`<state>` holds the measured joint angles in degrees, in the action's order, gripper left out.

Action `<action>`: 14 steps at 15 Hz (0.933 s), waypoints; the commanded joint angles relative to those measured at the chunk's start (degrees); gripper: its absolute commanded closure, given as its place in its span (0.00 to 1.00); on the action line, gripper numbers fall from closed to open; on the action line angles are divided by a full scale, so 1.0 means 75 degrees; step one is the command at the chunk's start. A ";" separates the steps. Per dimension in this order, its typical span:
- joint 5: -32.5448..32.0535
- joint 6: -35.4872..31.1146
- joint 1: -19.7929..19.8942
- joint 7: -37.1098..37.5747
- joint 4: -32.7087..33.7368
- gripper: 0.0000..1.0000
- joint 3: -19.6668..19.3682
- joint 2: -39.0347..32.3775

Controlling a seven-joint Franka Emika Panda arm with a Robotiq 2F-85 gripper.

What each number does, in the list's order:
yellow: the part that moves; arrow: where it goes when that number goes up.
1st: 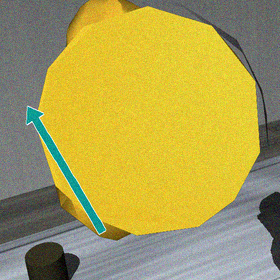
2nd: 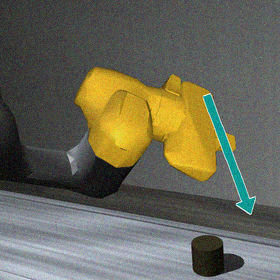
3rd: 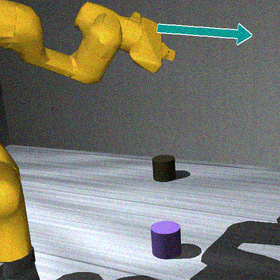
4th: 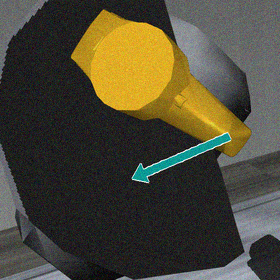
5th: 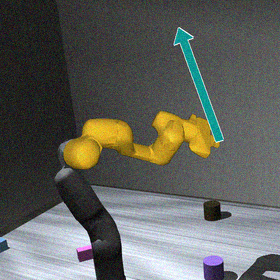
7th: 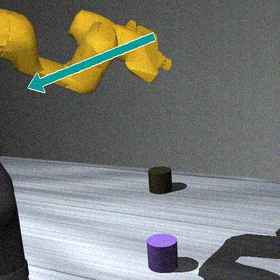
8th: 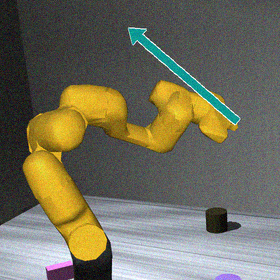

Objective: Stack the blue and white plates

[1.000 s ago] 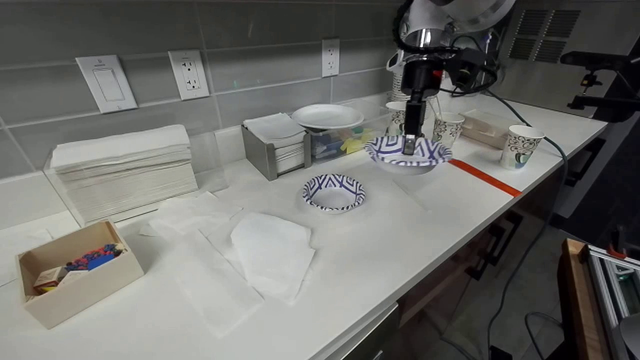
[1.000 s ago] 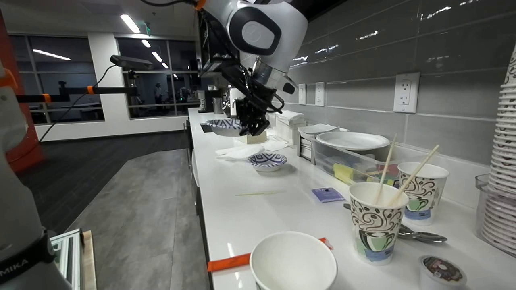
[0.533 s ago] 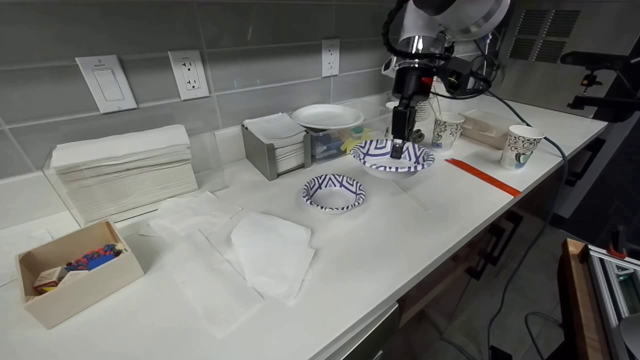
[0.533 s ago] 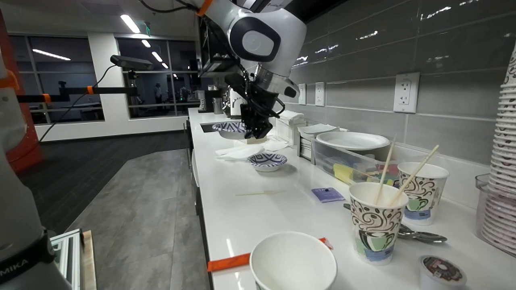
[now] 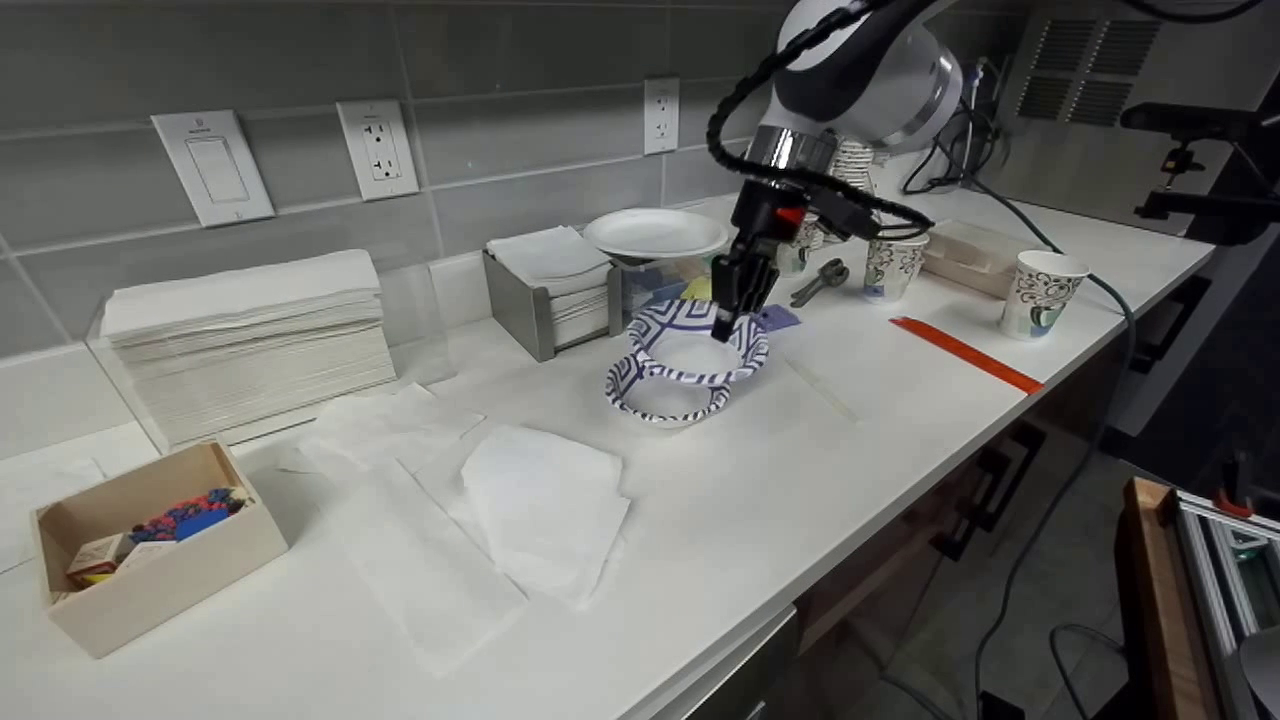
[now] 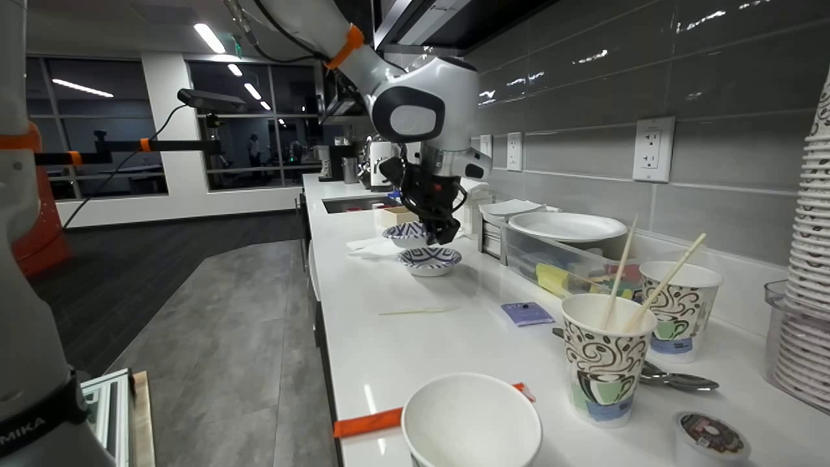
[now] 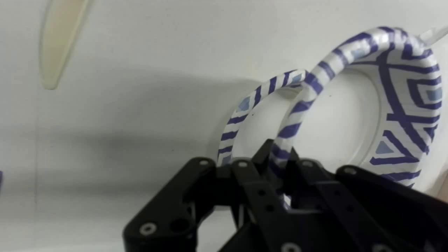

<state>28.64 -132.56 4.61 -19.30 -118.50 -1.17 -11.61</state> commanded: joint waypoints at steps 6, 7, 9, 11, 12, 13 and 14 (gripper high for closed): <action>0.0303 -0.1804 0.0091 0.0943 0.0199 0.98 0.0535 -0.1028; 0.0274 -0.1874 0.0122 0.1014 0.0208 0.98 0.0550 -0.1064; 0.0183 -0.1914 0.0165 0.1056 0.0203 0.69 0.0558 -0.1081; -0.0041 -0.1680 0.0202 0.0963 0.0147 0.61 0.0533 -0.0893; -0.0234 -0.1455 0.0196 0.0992 0.0099 0.54 0.0489 -0.0699; -0.0397 -0.1398 0.0180 0.1015 0.0058 0.46 0.0451 -0.0550; -0.0685 -0.1311 0.0137 0.1089 -0.0019 0.39 0.0371 -0.0331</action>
<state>27.78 -145.53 5.49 -12.46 -117.18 2.11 -18.30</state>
